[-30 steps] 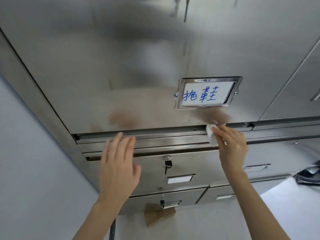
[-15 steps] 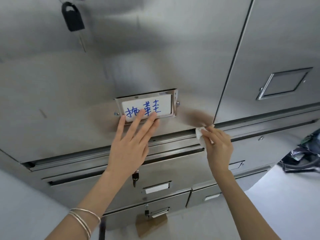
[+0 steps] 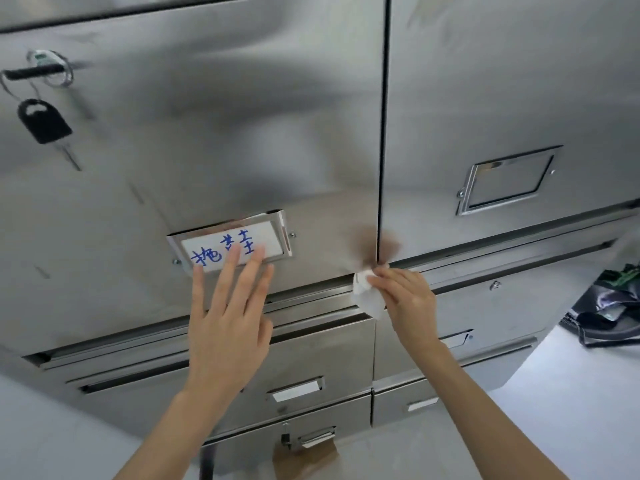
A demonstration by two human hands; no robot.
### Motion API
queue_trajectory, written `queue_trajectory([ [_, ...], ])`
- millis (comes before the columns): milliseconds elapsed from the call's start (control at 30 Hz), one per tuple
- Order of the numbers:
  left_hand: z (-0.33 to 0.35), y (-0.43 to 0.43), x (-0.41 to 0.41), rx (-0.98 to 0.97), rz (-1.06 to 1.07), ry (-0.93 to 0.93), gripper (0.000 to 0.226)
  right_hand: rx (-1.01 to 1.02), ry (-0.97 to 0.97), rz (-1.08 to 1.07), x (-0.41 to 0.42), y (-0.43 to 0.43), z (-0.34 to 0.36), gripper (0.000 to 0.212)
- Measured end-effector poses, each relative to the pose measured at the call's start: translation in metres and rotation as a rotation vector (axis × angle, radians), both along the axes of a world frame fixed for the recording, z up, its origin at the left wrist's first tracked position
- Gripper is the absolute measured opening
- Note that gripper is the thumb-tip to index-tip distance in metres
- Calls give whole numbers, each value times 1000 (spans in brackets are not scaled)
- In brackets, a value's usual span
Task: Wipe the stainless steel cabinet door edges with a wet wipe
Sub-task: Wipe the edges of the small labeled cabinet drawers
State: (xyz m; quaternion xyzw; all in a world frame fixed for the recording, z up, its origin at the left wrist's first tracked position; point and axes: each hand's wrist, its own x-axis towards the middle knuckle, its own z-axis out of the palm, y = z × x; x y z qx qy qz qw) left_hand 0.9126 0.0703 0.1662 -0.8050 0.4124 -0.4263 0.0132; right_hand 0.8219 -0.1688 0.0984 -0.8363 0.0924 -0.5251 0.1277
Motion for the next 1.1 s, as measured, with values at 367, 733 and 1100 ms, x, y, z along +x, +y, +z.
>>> queue_trajectory([
  [367, 42, -158, -12, 157, -220, -138, 60, 133, 20, -181, -25, -54, -6, 22],
  [733, 25, -165, 14, 116, -258, -244, 63, 338, -40, -399, -40, -102, -15, 15],
  [1100, 22, -167, 12, 73, -307, -191, 62, 199, 9, -202, -15, -43, -18, 10],
])
